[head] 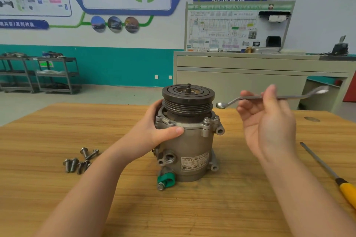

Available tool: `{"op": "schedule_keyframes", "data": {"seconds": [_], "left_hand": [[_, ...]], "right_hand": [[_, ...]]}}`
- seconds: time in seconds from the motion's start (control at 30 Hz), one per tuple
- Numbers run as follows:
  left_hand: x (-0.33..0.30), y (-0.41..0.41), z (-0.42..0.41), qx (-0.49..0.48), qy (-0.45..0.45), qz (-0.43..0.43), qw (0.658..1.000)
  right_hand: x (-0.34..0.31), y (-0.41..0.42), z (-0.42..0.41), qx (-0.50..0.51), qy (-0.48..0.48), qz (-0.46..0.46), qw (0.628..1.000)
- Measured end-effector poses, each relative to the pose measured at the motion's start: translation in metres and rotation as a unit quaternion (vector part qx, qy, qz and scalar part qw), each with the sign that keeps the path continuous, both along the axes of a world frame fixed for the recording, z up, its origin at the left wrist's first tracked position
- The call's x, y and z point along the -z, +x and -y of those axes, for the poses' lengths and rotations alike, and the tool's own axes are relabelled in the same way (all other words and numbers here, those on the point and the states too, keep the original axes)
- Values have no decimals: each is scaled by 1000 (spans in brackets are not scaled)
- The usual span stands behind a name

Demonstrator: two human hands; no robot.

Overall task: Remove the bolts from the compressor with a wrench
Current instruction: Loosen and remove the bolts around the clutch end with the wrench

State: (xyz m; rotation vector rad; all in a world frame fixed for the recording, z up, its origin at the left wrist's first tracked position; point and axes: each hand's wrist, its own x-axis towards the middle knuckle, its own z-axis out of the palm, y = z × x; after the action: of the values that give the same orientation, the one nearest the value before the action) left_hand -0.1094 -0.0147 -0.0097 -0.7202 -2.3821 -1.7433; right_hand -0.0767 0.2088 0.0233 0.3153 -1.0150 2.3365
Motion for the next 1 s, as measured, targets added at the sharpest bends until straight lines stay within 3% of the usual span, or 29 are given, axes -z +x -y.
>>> {"op": "schedule_keyframes", "data": {"seconds": [0.13,0.27,0.4,0.57,0.77,0.83,1.0], "left_hand": [[0,0,1,-4,-2,1,1000],[-1,0,0,-10,-3,-5,1000],[-1,0,0,-10,2,-5,1000],[1,-2,0,-18,-6,-11,1000],[1,-2,-1,-22,-8,-23,999],[1,-2,-1,-22,-3,-22,1000],[0,-1,-1,-25,-6,-6,1000]], "right_hand": [[8,10,11,152,174,-102,968],[16,18,26,229,258,-178,921],[25,22,30,319,357,-258,839],[35,24,46,387,393,-281,785],[41,27,55,496,469,-277,676],[39,27,53,481,453,-266,702],[33,24,44,307,246,-189,899]]}}
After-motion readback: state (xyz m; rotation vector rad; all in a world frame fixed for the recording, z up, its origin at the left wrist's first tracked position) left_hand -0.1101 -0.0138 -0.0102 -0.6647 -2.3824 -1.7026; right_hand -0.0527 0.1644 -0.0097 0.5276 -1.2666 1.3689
